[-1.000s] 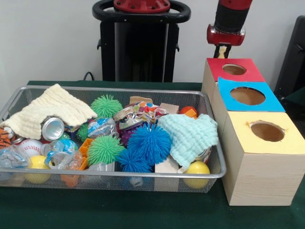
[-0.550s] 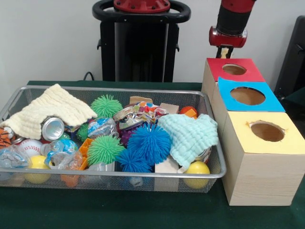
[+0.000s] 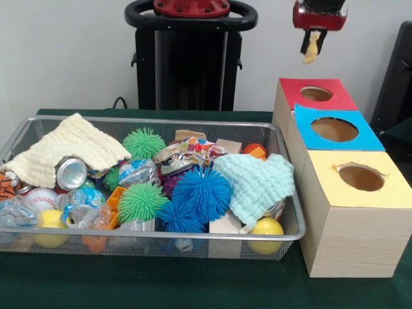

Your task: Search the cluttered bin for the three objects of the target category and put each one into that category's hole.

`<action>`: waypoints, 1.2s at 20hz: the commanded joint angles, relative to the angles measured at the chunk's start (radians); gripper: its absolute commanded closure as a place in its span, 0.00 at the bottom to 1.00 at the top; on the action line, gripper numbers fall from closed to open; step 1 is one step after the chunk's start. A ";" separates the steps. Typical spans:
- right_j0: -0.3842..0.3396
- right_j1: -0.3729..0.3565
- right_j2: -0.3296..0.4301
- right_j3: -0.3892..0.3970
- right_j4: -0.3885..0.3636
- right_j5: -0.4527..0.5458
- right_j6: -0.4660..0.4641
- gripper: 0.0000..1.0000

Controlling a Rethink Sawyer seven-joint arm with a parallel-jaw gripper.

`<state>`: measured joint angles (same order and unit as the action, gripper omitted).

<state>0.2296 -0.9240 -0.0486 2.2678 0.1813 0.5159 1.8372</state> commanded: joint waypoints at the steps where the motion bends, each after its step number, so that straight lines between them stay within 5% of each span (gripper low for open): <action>1: -0.019 -0.107 -0.022 -0.046 0.033 0.175 0.210 1.00; 7: -0.010 -0.070 -0.035 -0.154 0.000 0.212 0.222 1.00; 18: 0.054 0.145 -0.078 -0.320 0.006 0.041 0.294 1.00; 24: 0.065 0.168 -0.096 -0.334 0.026 0.025 0.274 1.00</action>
<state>0.2956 -0.8341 -0.1262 2.0485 0.1805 0.6131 1.8372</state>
